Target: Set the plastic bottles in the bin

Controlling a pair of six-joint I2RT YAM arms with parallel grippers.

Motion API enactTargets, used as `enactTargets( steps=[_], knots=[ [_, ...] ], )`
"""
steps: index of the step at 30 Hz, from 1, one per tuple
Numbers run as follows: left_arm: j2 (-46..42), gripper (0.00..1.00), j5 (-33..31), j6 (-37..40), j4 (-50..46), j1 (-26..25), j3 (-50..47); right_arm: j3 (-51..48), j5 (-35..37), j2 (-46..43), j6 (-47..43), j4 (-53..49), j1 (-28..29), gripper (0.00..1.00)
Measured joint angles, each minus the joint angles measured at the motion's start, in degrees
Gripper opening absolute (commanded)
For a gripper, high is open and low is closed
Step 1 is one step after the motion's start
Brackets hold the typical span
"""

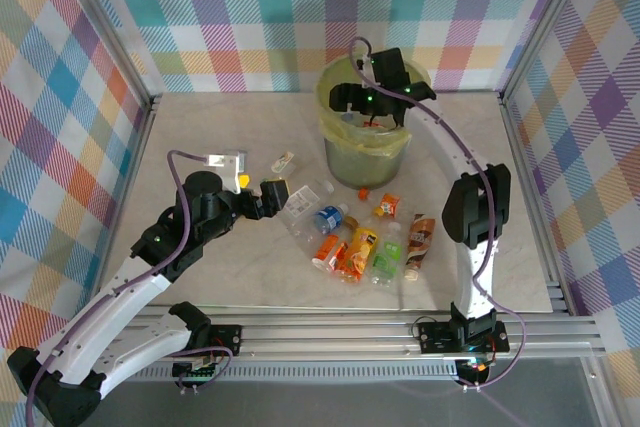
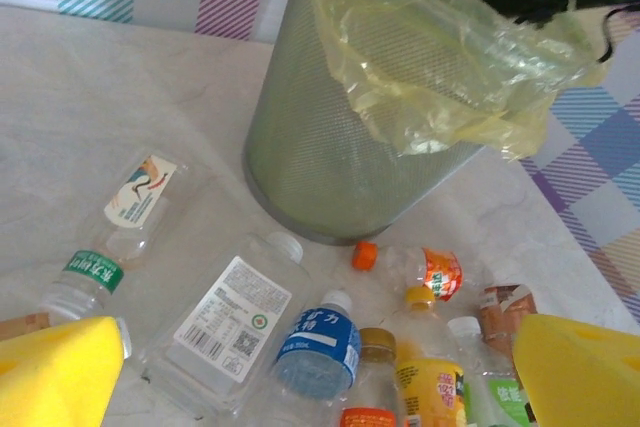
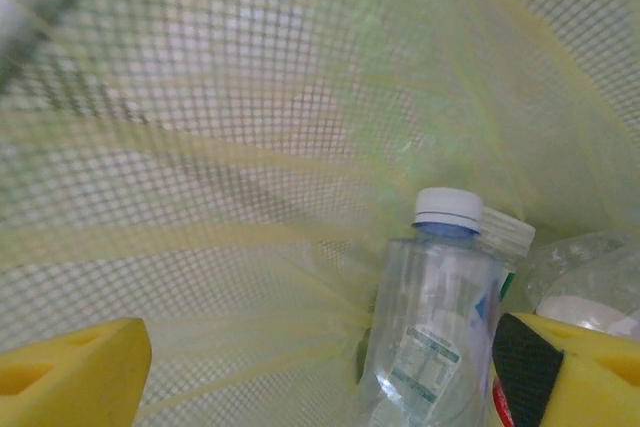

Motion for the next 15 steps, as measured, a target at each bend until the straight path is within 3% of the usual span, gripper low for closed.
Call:
enactTargets(
  steps=[2,12,15],
  knots=[
    [0.7,1.0,-0.8,-0.2,-0.5,0.0,0.0,0.0,0.3,-1.7,-0.2,-0.6,0.0,1.0],
    [8.1,1.0,-7.2,-1.4,-8.3,0.3,3.3,-0.5,4.6,-13.2,-0.4,-5.6,0.0,1.0],
    [11.6,1.0,-8.6,2.1,-12.0,1.0,6.3,-4.5,7.2,-18.6,-0.4,-7.0,0.0,1.0]
  ],
)
